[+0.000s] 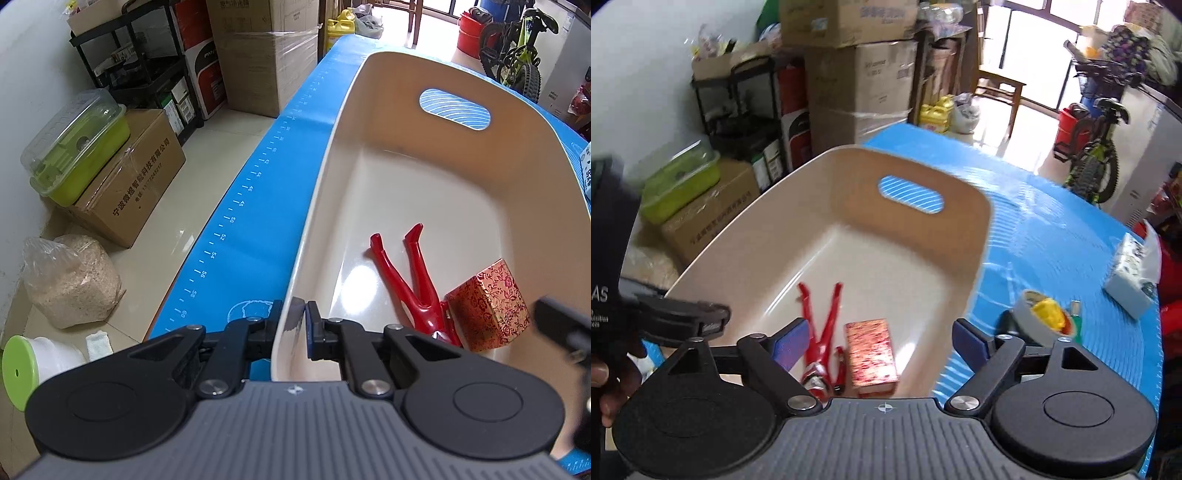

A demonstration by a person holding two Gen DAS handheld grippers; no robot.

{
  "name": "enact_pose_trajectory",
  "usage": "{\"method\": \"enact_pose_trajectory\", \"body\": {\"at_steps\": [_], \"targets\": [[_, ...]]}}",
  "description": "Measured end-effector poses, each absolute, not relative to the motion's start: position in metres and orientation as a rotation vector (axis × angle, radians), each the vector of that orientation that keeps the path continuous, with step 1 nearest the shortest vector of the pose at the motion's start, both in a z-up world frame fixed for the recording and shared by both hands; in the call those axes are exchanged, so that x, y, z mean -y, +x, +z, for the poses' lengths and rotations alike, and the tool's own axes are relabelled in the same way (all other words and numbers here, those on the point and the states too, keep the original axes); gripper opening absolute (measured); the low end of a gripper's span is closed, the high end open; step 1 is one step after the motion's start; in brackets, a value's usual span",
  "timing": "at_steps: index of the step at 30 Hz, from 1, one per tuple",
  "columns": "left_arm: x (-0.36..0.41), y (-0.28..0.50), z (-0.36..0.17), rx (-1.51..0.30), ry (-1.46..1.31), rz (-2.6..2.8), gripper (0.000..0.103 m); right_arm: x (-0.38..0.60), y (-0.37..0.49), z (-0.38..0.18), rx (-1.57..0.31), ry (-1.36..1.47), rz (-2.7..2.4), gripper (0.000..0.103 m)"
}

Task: Organize rigid objects
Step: 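Carry the gift box into the basket and release it beside the figure, then grasp the white charger with the right gripper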

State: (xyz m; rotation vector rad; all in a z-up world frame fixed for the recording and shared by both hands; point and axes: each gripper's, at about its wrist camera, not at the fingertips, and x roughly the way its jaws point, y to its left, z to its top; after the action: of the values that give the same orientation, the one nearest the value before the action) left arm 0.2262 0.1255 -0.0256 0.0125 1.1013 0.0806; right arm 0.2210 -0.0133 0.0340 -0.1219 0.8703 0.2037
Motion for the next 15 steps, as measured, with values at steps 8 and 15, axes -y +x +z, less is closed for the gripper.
{"method": "enact_pose_trajectory", "body": {"at_steps": [8,15], "targets": [[-0.126,0.226,-0.026,-1.102,0.009,0.081,0.013,0.084,0.227,0.030,-0.874,-0.004,0.053,0.091],[-0.127,0.227,-0.025,-1.103,0.007,0.082,0.014,0.137,0.240,-0.015,-0.995,0.109,-0.064,0.091]]}}
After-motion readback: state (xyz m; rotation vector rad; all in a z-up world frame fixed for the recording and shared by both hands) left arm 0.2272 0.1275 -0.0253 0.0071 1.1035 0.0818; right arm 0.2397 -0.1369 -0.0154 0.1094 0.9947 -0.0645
